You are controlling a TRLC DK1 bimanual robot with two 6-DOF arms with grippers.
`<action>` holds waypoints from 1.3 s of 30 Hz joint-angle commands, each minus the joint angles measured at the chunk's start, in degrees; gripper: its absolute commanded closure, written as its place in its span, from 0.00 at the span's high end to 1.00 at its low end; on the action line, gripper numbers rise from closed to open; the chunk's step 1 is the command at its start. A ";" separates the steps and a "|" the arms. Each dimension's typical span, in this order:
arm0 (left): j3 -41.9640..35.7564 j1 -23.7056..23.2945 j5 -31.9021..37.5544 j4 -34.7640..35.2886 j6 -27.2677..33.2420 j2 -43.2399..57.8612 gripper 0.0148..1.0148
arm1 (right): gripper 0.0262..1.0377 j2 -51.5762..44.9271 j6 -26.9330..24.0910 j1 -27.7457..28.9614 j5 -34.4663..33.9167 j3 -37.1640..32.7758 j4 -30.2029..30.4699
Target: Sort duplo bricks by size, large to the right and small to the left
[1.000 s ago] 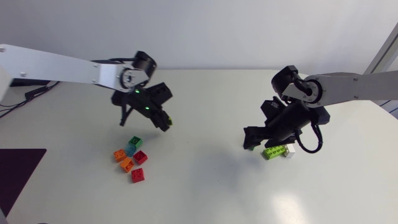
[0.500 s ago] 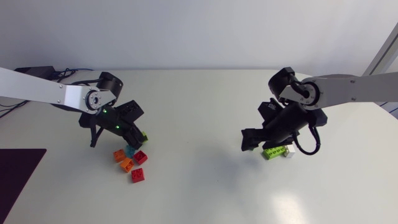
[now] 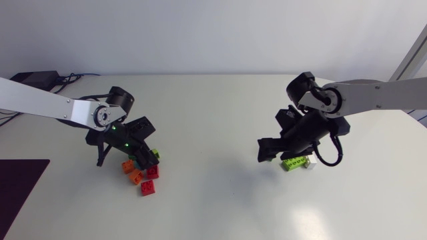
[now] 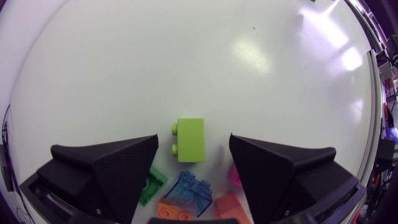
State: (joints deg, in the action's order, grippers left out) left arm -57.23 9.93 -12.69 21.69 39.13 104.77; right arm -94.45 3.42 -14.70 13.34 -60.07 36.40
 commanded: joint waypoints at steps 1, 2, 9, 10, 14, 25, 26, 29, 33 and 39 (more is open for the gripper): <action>1.07 0.26 -0.32 -1.39 -1.08 -1.76 0.97 | 0.96 1.55 0.62 -0.42 0.10 1.45 0.25; 1.07 0.26 -0.32 -2.18 -1.78 -1.94 0.97 | 0.96 1.55 0.62 -0.42 0.19 1.36 0.25; 0.02 0.61 -0.32 -3.59 -4.33 -2.38 0.97 | 0.96 1.47 1.15 0.28 0.10 0.04 0.07; -0.34 0.61 -0.23 -3.68 -4.86 -2.55 0.97 | 0.96 1.47 1.33 0.28 0.10 -0.22 0.07; -2.18 0.88 -0.23 -3.68 -7.49 -3.52 0.97 | 0.96 1.55 2.29 0.20 0.19 -1.45 -0.10; -9.65 1.84 5.39 -10.79 -20.85 -5.54 0.97 | 0.96 3.40 7.39 0.11 -3.68 -14.02 -2.65; -10.88 1.58 6.54 -11.59 -22.52 -5.89 0.97 | 0.96 3.66 7.48 0.28 -5.08 -15.69 -2.65; -13.78 0.88 9.08 -12.38 -25.25 -7.12 0.97 | 0.96 4.98 7.30 0.90 -9.39 -18.76 -2.83; -14.05 1.23 13.48 -15.28 -25.78 -11.34 0.97 | 0.96 8.32 6.95 2.57 -11.59 -21.66 -2.83; -12.64 1.84 17.70 -15.98 -26.30 -19.43 0.97 | 0.96 15.53 5.98 1.69 -16.86 -23.69 -1.86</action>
State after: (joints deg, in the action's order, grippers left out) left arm -69.98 11.38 3.97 6.57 14.26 88.53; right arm -81.45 9.21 -12.43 -2.35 -82.41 34.00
